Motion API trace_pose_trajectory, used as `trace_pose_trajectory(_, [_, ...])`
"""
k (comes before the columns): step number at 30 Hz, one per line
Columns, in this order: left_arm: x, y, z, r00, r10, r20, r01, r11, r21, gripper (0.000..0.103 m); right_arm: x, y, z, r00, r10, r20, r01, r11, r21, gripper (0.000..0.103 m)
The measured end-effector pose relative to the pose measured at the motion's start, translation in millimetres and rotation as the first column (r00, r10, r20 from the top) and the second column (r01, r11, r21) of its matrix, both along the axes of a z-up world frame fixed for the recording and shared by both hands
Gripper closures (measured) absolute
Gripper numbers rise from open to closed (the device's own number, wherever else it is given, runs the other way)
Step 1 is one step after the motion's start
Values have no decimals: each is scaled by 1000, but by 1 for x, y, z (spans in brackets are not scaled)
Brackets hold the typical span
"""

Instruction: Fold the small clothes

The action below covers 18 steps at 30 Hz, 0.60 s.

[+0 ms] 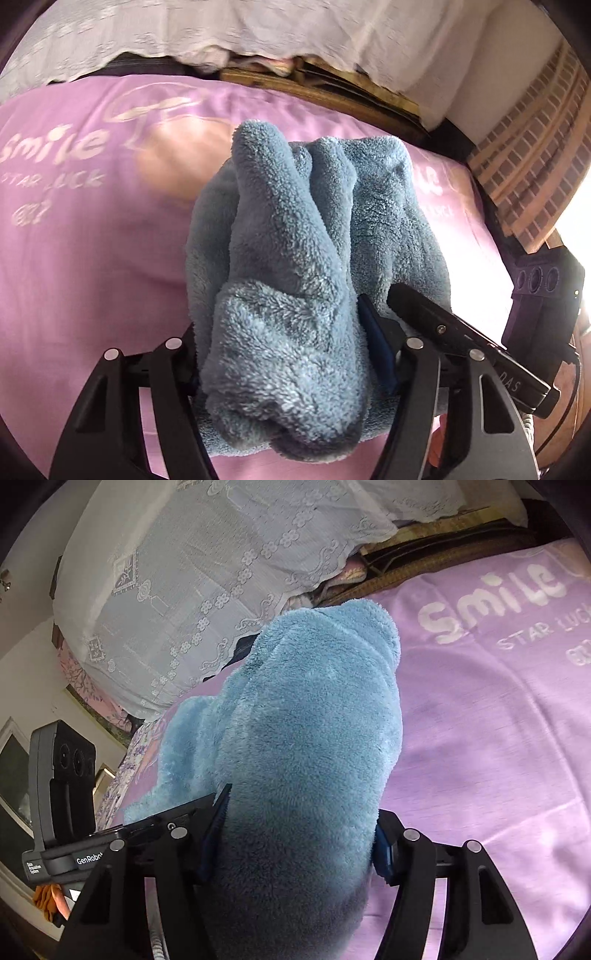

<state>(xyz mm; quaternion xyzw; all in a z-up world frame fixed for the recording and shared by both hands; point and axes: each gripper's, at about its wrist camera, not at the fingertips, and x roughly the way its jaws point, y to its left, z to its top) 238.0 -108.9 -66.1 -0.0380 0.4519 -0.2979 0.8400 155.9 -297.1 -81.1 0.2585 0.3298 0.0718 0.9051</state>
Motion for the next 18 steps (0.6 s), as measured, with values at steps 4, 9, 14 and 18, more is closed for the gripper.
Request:
trace_pose_trajectory(4, [-10, -75, 5, 993, -117, 6, 117, 993, 20, 38, -36, -66, 8, 994, -106, 12, 106, 994, -32, 38])
trace_pose_trajectory(9, [-31, -178, 8, 964, -265, 10, 265, 964, 28, 39, -87, -160, 19, 967, -252, 31, 254, 965, -68, 38])
trace_pose_trajectory(14, [-61, -279, 12, 920, -391, 27, 390, 920, 51, 39, -139, -245, 25, 923, -381, 54, 385, 918, -94, 38])
trace_pose_trajectory(18, [-86, -333, 3, 893, -448, 36, 445, 892, 77, 39, -173, -290, 19, 880, -469, 78, 475, 864, -165, 37])
